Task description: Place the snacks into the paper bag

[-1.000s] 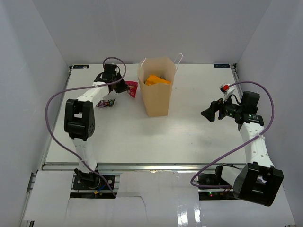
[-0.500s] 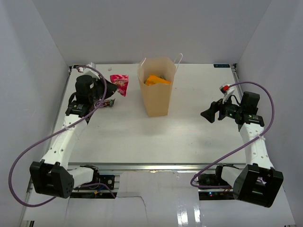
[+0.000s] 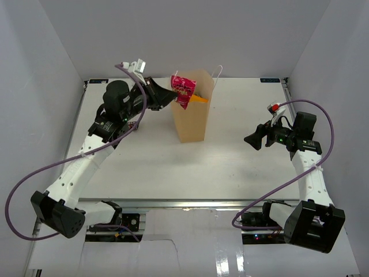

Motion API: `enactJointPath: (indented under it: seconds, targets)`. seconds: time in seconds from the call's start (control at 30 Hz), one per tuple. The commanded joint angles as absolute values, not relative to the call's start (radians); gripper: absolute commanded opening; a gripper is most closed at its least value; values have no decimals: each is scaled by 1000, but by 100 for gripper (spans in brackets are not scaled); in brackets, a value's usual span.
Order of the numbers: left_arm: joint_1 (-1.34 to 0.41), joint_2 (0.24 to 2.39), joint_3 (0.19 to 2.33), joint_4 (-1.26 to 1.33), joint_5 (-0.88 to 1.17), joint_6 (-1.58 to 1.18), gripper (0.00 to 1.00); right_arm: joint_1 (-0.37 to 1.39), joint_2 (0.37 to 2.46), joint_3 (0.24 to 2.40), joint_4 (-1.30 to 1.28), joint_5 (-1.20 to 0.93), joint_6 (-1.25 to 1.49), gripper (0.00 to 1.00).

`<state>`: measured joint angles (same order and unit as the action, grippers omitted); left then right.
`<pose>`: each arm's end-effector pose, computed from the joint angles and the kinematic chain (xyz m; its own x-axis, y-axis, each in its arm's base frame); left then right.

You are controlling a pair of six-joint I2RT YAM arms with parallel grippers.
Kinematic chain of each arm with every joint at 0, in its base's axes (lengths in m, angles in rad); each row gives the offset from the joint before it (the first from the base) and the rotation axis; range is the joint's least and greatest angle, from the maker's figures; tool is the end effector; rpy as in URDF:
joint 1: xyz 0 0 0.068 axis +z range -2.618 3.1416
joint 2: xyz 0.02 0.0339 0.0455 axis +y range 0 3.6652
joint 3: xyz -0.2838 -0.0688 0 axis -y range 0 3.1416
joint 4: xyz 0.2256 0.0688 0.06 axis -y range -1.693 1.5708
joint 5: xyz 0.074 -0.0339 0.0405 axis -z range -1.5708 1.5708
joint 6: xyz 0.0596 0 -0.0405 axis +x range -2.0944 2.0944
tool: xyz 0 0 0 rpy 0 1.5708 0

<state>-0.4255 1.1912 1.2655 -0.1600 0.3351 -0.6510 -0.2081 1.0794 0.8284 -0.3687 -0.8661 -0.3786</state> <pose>0.2334 -0.1273 0.4425 -0.4791 -0.4112 -0.7755 0.5002 0.5981 -0.6262 0.2160 0.0008 0.3004 -0.3532 -0.1701 -0.9199 -0.6495 0.7523 0.1102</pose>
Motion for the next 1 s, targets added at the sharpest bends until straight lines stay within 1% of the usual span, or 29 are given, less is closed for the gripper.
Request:
enactJointPath:
  seconds: [0.0,0.17,0.3,0.47,0.5,0.53,0.57,0.6,0.77,0.87,0.9,0.97]
  targets:
    - [-495,1278,1371,-126,302,-617,8,-212,1061,854,-376,-890,-393,88]
    - [-523,1471,1526,-133,270,-558,8,-212,1052,850,-382,-894,-397,88]
    - [-534,1586,1627,-184,223,-523,11,-210,1043,850,-391,-891,-414,88]
    - [-535,1672,1749,-245,153,-485,14,-210,1035,874,-422,-922,-455,88]
    - [-535,1683,1764,-258,147,-482,17,-212,1037,882,-432,-975,-477,89]
    - [-535,1703,1778,-262,147,-482,24,-207,1042,903,-480,-1006,-535,89]
    - [-535,1709,1802,-268,149,-482,29,-203,1046,916,-507,-1050,-567,89]
    - [-535,1721,1812,-271,153,-485,40,-187,1049,940,-561,-1064,-636,89]
    - [-535,1721,1856,-282,189,-508,63,-101,1049,997,-688,-1078,-835,89]
    - [-535,1691,1878,-285,244,-517,68,4,1045,1026,-722,-1010,-947,90]
    - [-535,1677,1875,-285,256,-515,69,90,1048,1034,-729,-987,-974,91]
    - [-535,1619,1858,-287,271,-508,73,179,1069,1061,-751,-939,-1052,91]
